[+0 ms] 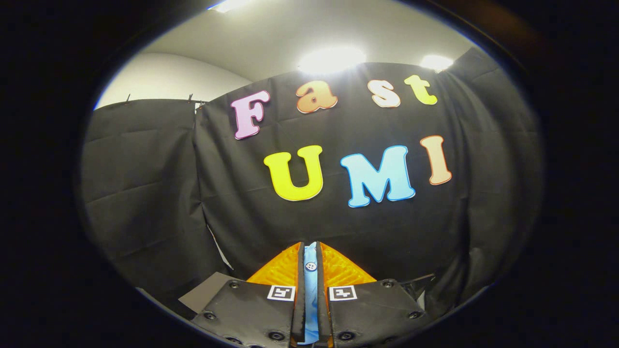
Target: Put the clothes into the washing machine and then close the washing machine lid.
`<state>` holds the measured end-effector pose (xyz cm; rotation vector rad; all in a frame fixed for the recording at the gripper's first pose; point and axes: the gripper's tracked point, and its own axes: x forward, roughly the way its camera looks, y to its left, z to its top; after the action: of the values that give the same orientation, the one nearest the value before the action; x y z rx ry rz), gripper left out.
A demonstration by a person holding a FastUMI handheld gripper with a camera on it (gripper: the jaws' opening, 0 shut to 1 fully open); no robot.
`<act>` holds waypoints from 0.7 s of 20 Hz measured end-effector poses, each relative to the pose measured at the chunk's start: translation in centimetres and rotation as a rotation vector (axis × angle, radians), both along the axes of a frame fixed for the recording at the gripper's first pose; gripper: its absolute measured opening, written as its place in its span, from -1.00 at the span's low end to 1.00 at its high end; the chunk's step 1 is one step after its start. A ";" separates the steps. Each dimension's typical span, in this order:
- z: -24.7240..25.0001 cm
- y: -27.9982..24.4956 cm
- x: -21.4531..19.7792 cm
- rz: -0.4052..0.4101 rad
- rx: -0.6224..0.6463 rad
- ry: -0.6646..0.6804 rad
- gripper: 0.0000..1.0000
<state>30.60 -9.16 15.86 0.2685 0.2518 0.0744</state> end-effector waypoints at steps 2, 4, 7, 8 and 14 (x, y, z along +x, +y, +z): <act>-0.7 -1.6 -0.1 -0.030 -0.002 0.008 -0.77; -1.5 -3.1 0.0 -0.061 0.003 0.021 -0.77; -2.8 -5.2 -0.2 -0.097 -0.001 0.039 -0.77; -3.1 -5.4 -0.1 -0.107 0.001 0.043 -0.77; -7.0 -8.0 -0.3 -0.143 0.002 0.087 -0.77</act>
<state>30.26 -17.20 8.90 0.2910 0.3181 -0.0782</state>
